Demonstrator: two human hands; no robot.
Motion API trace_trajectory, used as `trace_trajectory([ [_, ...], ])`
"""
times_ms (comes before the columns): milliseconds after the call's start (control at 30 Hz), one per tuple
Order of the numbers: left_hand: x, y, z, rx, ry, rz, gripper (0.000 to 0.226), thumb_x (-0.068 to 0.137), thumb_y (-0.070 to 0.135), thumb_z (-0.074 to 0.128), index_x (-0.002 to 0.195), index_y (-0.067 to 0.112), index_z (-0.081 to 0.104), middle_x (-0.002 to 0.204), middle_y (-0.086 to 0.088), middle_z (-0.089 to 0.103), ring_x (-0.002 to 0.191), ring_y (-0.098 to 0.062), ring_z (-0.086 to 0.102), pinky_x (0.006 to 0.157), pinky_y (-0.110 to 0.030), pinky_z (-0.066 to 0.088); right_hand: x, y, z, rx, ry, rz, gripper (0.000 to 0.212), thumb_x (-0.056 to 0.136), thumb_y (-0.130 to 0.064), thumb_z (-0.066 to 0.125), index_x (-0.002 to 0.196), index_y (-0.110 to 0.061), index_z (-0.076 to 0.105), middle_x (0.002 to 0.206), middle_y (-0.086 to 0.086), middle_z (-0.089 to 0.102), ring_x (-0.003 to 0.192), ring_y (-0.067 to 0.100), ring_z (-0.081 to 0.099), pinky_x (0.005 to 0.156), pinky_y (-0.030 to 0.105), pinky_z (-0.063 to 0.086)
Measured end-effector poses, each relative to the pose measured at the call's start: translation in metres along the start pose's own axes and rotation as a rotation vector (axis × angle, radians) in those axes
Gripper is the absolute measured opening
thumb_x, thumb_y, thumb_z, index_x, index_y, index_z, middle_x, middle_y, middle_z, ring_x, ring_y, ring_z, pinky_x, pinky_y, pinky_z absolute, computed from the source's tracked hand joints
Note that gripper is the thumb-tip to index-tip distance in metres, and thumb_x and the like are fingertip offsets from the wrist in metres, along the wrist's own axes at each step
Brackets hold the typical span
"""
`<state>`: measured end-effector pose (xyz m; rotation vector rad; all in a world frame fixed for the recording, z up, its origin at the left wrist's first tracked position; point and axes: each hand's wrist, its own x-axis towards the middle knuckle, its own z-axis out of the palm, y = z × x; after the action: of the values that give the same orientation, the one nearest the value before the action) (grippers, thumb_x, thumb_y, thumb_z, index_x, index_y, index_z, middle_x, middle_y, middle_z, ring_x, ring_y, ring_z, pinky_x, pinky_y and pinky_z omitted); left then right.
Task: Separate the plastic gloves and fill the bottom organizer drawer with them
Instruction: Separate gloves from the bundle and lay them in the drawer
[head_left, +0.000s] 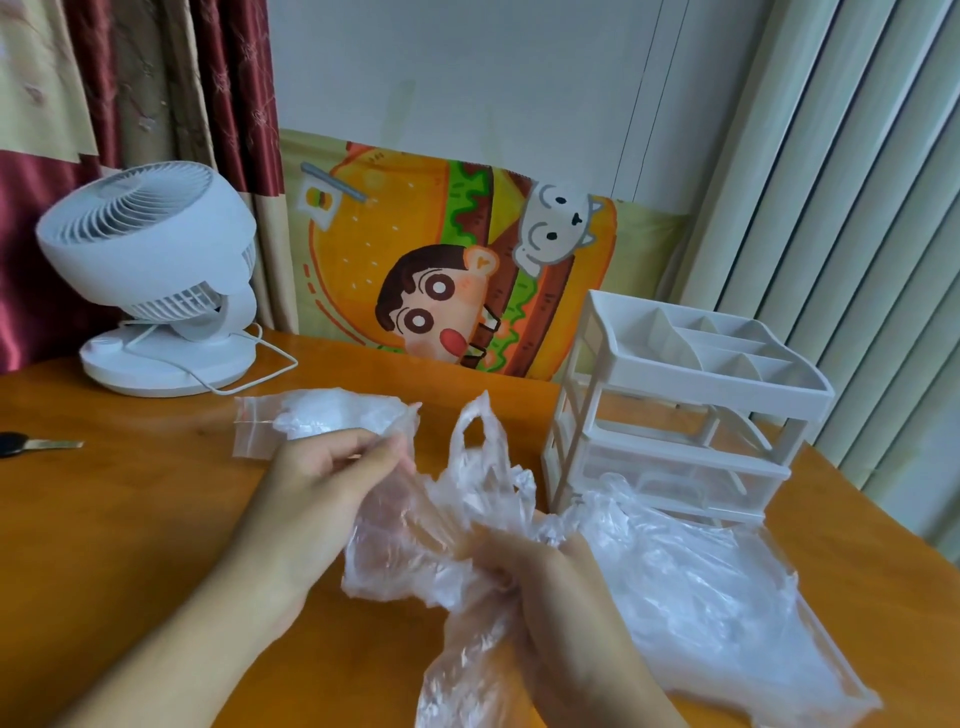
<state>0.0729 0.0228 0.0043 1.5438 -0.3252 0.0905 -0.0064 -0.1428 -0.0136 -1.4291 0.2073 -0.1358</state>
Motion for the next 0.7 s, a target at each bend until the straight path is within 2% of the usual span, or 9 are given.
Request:
trace_trajectory([
  [100,-0.001,0.000,-0.003,-0.084,0.103,-0.021,0.036,0.104,0.031,0.058,0.079,0.017,0.080,0.087,-0.003,0.079,0.083,-0.015,0.074,0.078,-0.030,0.049,-0.001,-0.001,-0.001,0.065,0.031,0.021,0.013,0.067,-0.003,0.068,0.076,0.004,0.073,0.071,0.021,0.061,0.065,0.033,0.061,0.068,0.043,0.047],
  [167,0.005,0.002,-0.004,-0.178,0.097,-0.129,0.036,0.103,0.037,0.056,0.085,0.016,0.079,0.088,-0.010,0.078,0.076,-0.024,0.073,0.071,-0.037,0.052,-0.002,-0.003,0.001,0.106,0.056,0.023,0.014,0.067,-0.002,0.067,0.078,0.005,0.072,0.070,0.022,0.058,0.064,0.035,0.059,0.067,0.043,0.047],
  [233,0.012,0.006,-0.004,-0.222,-0.027,-0.297,0.042,0.102,0.048,0.052,0.105,0.014,0.076,0.102,-0.018,0.077,0.077,-0.031,0.071,0.066,-0.038,0.055,-0.005,-0.007,0.002,0.124,0.075,0.042,0.003,0.071,0.000,0.067,0.069,0.002,0.068,0.065,0.021,0.053,0.058,0.035,0.057,0.062,0.040,0.047],
  [300,0.016,0.010,-0.005,-0.185,-0.187,-0.389,0.053,0.098,0.054,0.057,0.127,0.012,0.069,0.125,-0.016,0.072,0.087,-0.032,0.070,0.065,-0.031,0.057,-0.002,-0.005,-0.004,0.102,0.092,0.060,0.032,0.082,0.005,0.063,0.053,-0.007,0.064,0.059,0.017,0.052,0.052,0.032,0.056,0.058,0.036,0.046],
  [367,0.011,0.004,-0.007,-0.125,-0.377,-0.339,0.063,0.075,0.057,0.085,0.122,0.016,0.073,0.124,-0.006,0.074,0.102,-0.032,0.072,0.067,-0.038,0.061,-0.002,-0.004,-0.004,0.086,0.073,0.049,0.024,0.079,0.002,0.066,0.056,-0.007,0.066,0.062,0.020,0.054,0.058,0.033,0.057,0.061,0.039,0.047],
  [433,0.001,-0.003,-0.005,-0.045,-0.441,-0.290,0.043,0.072,0.036,0.094,0.106,0.015,0.078,0.109,-0.007,0.078,0.101,-0.034,0.074,0.068,-0.038,0.062,-0.001,-0.002,-0.002,0.083,0.046,0.022,0.007,0.073,-0.005,0.073,0.074,0.001,0.076,0.070,0.021,0.062,0.065,0.035,0.063,0.068,0.044,0.049],
  [533,-0.004,-0.010,0.003,-0.091,-0.207,-0.221,0.006,0.087,0.010,0.079,0.093,0.010,0.081,0.094,-0.012,0.080,0.094,-0.029,0.077,0.072,-0.030,0.060,-0.001,-0.001,-0.003,0.158,0.067,-0.001,0.024,0.089,-0.015,0.079,0.109,-0.001,0.080,0.094,0.020,0.078,0.081,0.037,0.077,0.078,0.047,0.058],
  [600,-0.003,-0.009,0.006,-0.186,-0.096,-0.188,0.006,0.088,0.009,0.076,0.091,0.009,0.081,0.091,-0.014,0.079,0.089,-0.026,0.077,0.074,-0.031,0.057,-0.002,-0.004,-0.003,0.212,0.107,0.007,0.042,0.084,-0.028,0.084,0.117,-0.003,0.076,0.095,0.025,0.078,0.073,0.039,0.075,0.068,0.043,0.061],
  [700,-0.005,-0.003,0.007,-0.337,-0.020,-0.198,0.007,0.086,0.010,0.075,0.091,0.009,0.080,0.086,-0.012,0.078,0.079,-0.019,0.076,0.057,-0.026,0.058,-0.003,-0.005,0.001,0.196,0.049,0.002,0.050,0.073,-0.036,0.090,0.116,-0.012,0.080,0.094,0.014,0.080,0.071,0.025,0.076,0.065,0.035,0.059],
])
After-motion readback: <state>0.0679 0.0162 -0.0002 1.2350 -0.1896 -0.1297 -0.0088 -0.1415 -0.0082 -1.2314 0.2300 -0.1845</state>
